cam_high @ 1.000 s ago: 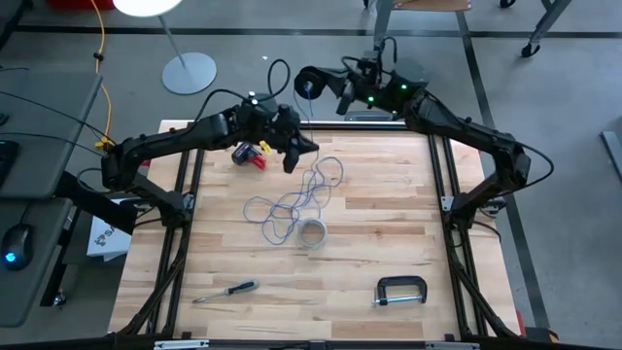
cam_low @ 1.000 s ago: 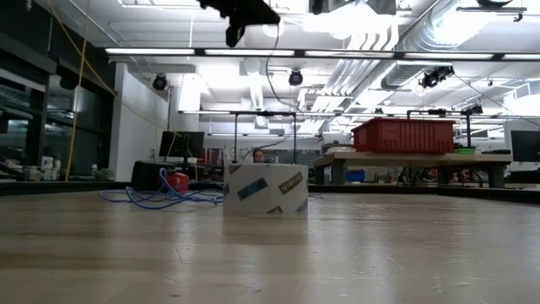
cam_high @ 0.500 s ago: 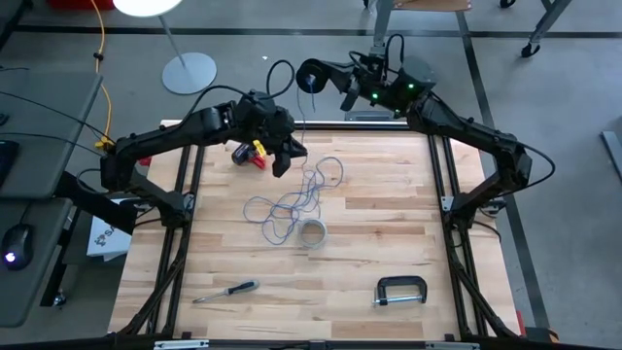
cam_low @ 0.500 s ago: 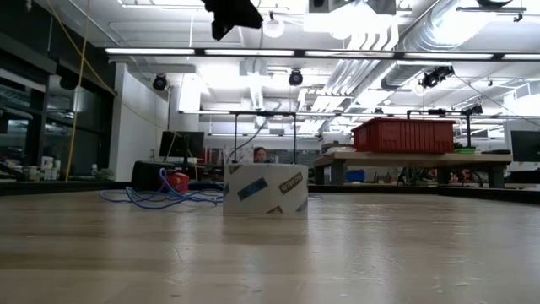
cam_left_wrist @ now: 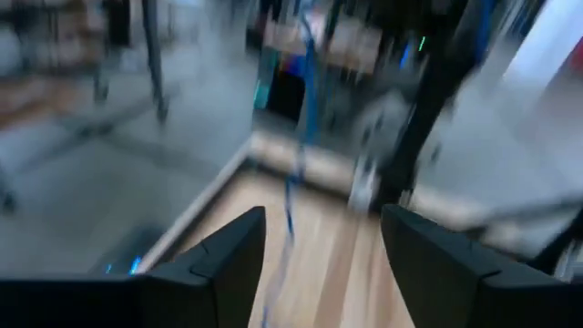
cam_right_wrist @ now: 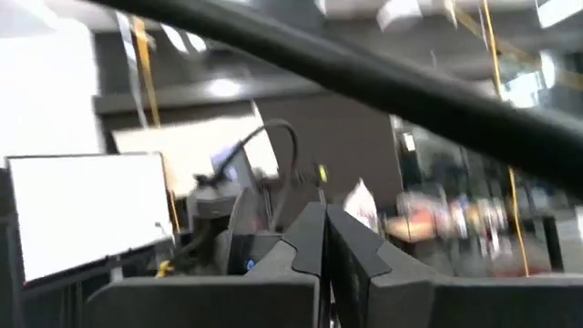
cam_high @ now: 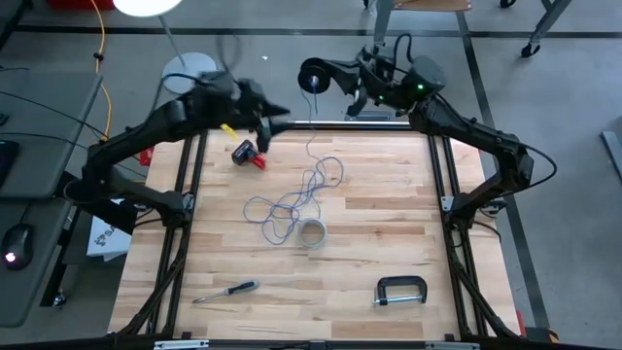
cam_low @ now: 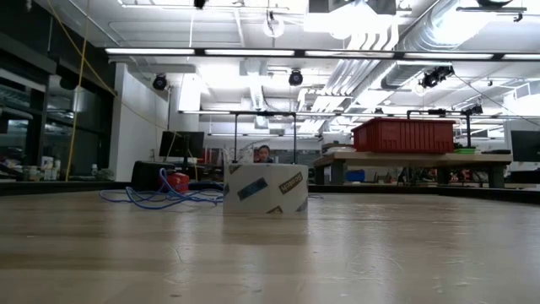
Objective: Coil cords
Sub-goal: Coil the blue wire on the spool
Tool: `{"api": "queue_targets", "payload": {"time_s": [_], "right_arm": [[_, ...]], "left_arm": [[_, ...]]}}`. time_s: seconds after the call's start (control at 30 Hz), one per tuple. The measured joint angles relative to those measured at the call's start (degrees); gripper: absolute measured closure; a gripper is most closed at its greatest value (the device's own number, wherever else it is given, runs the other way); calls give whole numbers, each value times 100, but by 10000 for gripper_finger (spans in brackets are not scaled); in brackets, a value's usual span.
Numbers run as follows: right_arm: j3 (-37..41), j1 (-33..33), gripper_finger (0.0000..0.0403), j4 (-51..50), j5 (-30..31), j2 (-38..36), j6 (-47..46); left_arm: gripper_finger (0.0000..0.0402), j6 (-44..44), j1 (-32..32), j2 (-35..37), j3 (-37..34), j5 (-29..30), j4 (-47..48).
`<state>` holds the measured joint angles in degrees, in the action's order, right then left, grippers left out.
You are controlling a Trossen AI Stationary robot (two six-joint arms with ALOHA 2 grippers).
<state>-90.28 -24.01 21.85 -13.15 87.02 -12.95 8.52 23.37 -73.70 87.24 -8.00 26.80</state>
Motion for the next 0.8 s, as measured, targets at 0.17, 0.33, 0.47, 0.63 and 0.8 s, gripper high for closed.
{"api": "queue_targets", "payload": {"time_s": [0.17,0.33,0.47,0.63,0.8], "right_arm": [[0,117,403,1080,0,-4,129],[0,129,403,1148,121,-2,118],[0,249,403,662,606,-7,384],[0,280,403,-228,1369,-2,-940],[0,101,403,-1655,1609,13,-2497]], "left_arm": [[183,334,-35,235,2,-65,-1390],[185,267,-142,251,2,-44,-1378],[185,-64,-239,246,-2,88,-1212],[186,-1359,-561,251,2,1238,-318],[186,-2332,-983,232,-9,2291,383]]}}
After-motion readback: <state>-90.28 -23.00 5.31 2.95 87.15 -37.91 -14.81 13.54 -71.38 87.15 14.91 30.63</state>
